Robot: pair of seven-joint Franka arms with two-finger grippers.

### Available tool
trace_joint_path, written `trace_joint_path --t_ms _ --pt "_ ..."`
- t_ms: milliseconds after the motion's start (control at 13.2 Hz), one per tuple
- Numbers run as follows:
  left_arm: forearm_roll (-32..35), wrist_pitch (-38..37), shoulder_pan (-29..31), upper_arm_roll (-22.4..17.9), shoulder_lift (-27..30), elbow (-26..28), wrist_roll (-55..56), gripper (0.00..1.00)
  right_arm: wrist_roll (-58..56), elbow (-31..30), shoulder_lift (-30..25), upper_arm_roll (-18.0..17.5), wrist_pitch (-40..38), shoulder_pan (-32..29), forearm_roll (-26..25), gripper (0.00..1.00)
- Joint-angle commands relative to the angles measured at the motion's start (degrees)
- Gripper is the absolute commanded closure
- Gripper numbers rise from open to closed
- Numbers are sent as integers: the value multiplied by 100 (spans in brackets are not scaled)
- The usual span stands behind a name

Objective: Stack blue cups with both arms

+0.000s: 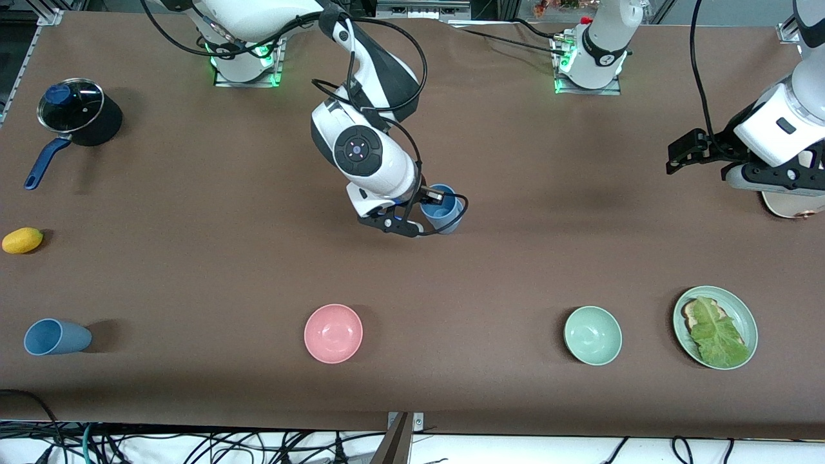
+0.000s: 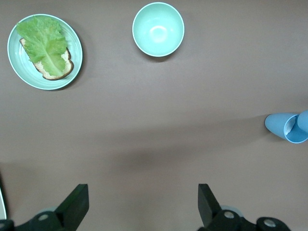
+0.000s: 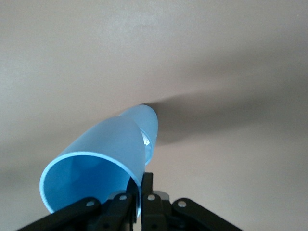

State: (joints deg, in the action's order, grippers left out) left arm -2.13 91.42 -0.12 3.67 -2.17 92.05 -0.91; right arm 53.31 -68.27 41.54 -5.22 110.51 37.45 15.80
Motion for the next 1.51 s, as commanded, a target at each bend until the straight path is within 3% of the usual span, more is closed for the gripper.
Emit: trace_joint_path --t_ms 0,605,681,757,832,1135,1438 --pt "152 25 -14 19 -11 -38 38 0 83 236 205 12 -12 122 99 100" --pt "152 16 -14 28 -3 -38 38 0 66 236 293 12 58 131 99 100" --pt "152 16 -14 28 -3 -38 38 0 49 236 293 12 67 131 90 85" --pt "152 16 -14 28 -11 -38 38 0 57 236 293 21 67 131 81 47" --pt "152 16 -14 28 -11 -38 38 0 48 236 293 38 67 131 38 0" --pt "152 16 -23 28 -20 -47 47 0 22 297 162 100 -160 61 28 0" --pt "152 24 -23 63 -38 -47 56 0 -791 297 -251 82 -1247 -666 11 0"
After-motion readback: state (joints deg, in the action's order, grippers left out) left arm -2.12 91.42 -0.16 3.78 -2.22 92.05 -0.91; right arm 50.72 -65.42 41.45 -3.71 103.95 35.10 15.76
